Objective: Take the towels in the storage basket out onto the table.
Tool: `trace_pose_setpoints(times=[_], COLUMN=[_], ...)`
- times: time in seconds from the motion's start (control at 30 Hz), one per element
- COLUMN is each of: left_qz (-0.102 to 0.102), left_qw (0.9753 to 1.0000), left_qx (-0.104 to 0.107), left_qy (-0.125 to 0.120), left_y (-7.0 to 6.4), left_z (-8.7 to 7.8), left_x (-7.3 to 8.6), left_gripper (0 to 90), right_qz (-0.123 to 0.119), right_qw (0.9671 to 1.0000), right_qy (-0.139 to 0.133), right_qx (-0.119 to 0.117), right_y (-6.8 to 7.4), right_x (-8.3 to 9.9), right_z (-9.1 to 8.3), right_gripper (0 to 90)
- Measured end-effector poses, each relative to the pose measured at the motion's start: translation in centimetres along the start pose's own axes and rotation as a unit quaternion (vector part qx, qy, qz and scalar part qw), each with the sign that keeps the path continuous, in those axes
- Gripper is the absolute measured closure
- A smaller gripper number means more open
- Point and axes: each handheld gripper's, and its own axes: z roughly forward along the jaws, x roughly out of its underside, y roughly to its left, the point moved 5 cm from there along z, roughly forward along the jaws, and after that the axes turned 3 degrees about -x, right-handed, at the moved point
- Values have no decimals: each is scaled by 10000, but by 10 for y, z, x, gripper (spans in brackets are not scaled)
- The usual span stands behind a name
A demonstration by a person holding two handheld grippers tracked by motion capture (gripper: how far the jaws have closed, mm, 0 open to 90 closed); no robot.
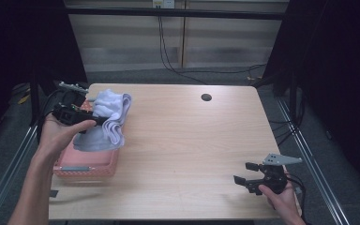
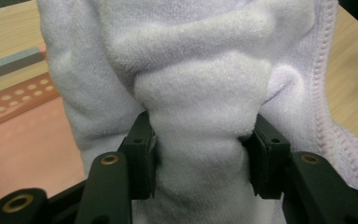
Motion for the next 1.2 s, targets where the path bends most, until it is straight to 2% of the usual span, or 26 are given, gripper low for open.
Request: trace_pose_setpoints(times=[0.17,0.33,0.47,0.6,0.63,0.73,0.8,0.9,0.97,1.1,1.17,1.2], left_qz=[105,406,477,675,668,798,867,930,1026,1031,988,1080], left_qw=[9998,9983,9979,9958,9958,9938,9929,9914,9898,9873,9877,9858], left_qx=[37,185,295,435,461,622,619,720,732,899,847,826], left_qy=[174,378,330,438,412,459,532,577,660,805,872,983], left_y=[-19,-37,-49,-67,-73,-89,-100,-113,-122,-134,-139,-142], left_z=[14,28,38,51,55,65,73,86,95,114,125,136], left_x=[-5,-11,-16,-19,-21,-23,-23,-22,-20,-14,-10,-4], left_gripper=[513,513,511,509,509,507,505,503,501,496,495,490], right_qz=[-8,0,2,17,17,0,-13,-12,-11,-25,-19,7], right_qw=[10000,10000,10000,10000,10000,10000,10000,10000,10000,10000,10000,10000], right_qy=[-5,-7,-4,2,2,-7,-6,-6,-9,-1,-3,12], right_qx=[-6,-11,-14,-10,-10,-19,-26,-28,-25,-26,-25,-20], right_y=[0,0,0,0,0,0,0,0,0,0,0,1], right_x=[0,0,0,0,0,0,0,0,0,0,0,0], right_z=[0,1,1,1,1,0,0,0,1,1,1,1], right_gripper=[187,186,187,187,187,187,187,187,187,187,187,187])
